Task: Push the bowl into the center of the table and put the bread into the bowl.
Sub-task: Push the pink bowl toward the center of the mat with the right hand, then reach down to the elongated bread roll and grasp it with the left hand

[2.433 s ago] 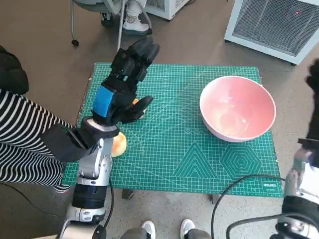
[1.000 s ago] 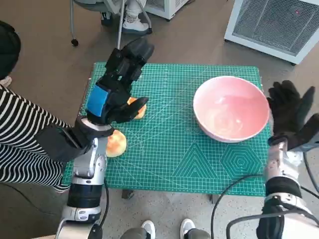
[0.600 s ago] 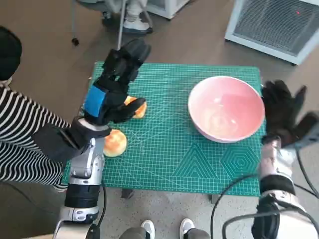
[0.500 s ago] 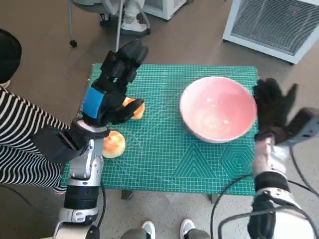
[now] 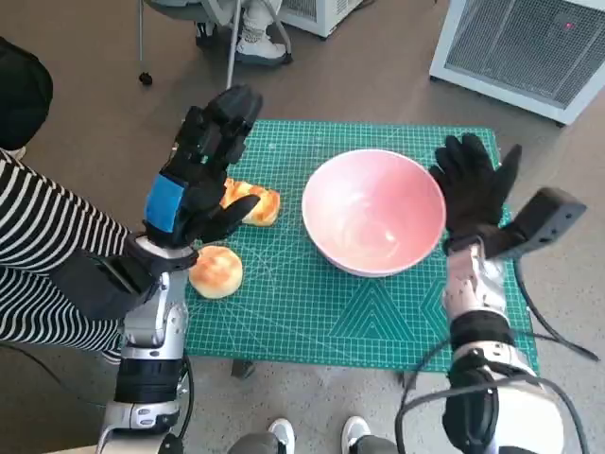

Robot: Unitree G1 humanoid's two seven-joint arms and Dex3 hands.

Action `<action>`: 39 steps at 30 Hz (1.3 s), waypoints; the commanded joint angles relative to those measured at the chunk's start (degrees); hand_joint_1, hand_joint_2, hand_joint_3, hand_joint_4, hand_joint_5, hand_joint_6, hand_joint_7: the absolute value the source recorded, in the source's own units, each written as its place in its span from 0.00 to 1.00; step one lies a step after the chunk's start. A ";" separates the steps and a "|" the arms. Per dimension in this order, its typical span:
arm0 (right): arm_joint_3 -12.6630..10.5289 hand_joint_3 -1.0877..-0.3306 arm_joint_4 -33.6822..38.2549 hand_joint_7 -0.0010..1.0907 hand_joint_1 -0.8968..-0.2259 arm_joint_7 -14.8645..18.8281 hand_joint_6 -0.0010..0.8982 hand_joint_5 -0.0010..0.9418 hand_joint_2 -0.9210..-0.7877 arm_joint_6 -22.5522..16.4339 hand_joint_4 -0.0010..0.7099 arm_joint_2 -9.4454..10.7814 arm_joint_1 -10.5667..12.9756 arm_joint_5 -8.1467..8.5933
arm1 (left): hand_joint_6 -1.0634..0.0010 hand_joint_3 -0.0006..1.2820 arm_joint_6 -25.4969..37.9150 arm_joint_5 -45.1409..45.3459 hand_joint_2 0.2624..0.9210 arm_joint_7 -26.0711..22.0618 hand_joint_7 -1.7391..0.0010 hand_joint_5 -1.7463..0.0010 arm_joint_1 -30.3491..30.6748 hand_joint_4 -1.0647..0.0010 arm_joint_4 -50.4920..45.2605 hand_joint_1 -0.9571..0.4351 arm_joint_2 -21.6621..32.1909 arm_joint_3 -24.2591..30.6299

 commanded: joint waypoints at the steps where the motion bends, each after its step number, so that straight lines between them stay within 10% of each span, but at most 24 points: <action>1: -0.45 0.29 1.04 0.28 0.30 0.10 0.11 0.00 0.00 1.38 0.16 1.70 -0.59 0.64 | 0.98 0.21 -1.40 0.91 1.00 0.41 0.70 0.97 0.95 0.88 -0.39 0.23 0.83 0.36; 24: -0.02 0.26 0.47 0.25 0.33 1.10 0.12 0.00 0.00 1.01 0.12 2.54 -1.90 -0.41 | 0.95 0.22 -2.05 2.37 1.00 2.25 0.75 0.99 1.92 0.86 -0.72 0.24 0.66 -0.25; 39: 10.64 0.31 -8.91 0.27 0.28 7.03 0.17 0.03 0.00 -16.47 0.21 -1.08 1.26 -9.08 | 0.95 0.22 -1.31 1.94 1.00 2.23 0.75 0.99 -0.30 0.86 0.20 0.23 -0.41 -0.98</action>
